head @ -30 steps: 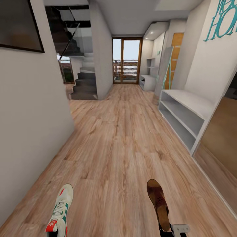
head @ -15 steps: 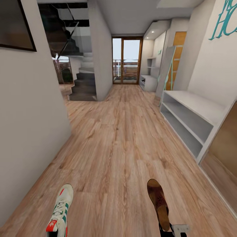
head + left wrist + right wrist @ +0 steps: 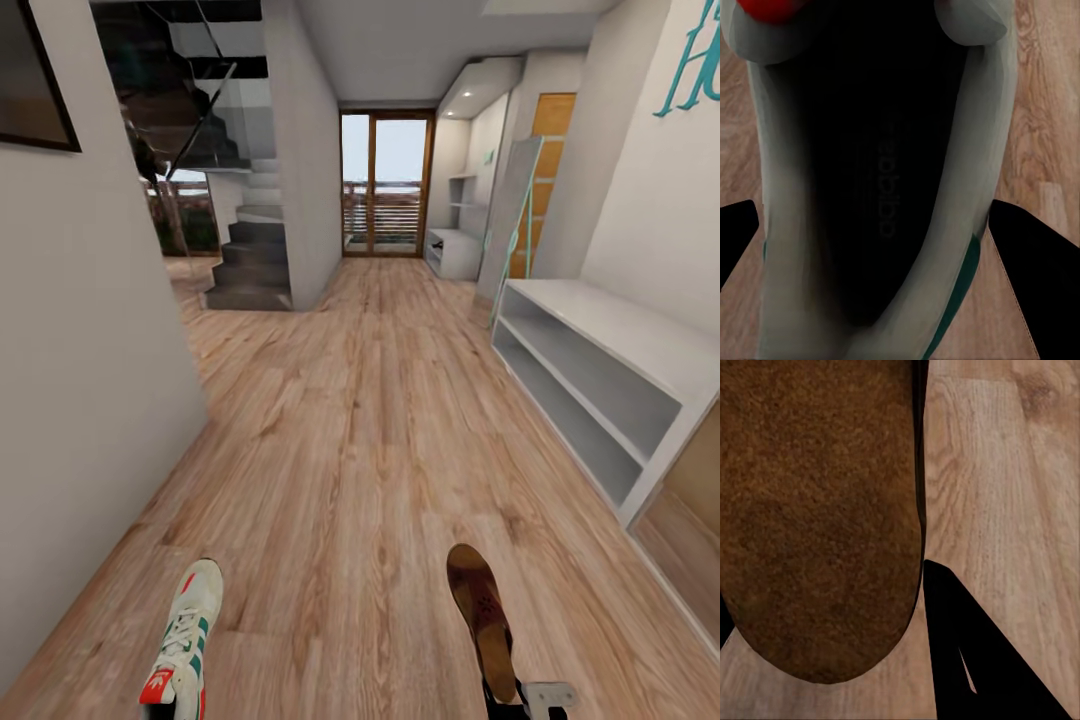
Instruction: Pick up the two gym shoes and the two sandals from the corridor floor and place them onto the hallstand (shoe rack) in the corridor, making sure they are on the rack and not on the floor. Arrange them so the two gym shoes are next to each other and the two sandals are next to each other.
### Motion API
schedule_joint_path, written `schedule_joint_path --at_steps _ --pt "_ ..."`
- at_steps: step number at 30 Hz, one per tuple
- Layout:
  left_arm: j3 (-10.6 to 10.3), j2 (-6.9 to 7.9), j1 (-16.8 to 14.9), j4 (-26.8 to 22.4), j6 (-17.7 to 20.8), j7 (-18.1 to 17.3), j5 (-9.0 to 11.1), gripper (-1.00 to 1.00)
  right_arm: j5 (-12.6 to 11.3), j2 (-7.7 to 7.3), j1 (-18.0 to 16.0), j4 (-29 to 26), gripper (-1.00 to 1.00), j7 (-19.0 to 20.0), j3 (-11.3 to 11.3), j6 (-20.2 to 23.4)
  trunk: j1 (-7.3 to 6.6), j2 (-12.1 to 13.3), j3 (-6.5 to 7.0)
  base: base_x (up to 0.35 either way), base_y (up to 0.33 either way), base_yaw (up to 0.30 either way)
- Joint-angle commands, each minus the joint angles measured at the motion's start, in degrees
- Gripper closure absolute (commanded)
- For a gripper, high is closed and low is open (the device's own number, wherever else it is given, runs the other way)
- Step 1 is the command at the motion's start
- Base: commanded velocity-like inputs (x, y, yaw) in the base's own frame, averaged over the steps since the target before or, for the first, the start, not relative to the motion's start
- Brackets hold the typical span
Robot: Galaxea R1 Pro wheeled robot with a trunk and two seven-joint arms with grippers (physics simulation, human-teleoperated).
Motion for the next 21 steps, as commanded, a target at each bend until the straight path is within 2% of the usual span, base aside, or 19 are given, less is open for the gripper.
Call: schedule_joint_path --at_steps 1,21 --pt "0.37 -0.09 -0.03 -0.08 -0.18 -0.28 -0.56 1.00 0.16 0.03 -0.04 0.03 1.00 0.35 -0.47 -0.16 0.03 -0.02 -0.04 0.338 0.000 0.000" --pt "0.33 -0.09 -0.03 -0.07 -0.18 -0.28 -0.56 1.00 0.16 0.03 -0.04 0.03 1.00 0.35 -0.47 -0.16 0.03 -0.02 -0.04 0.338 0.000 0.000"
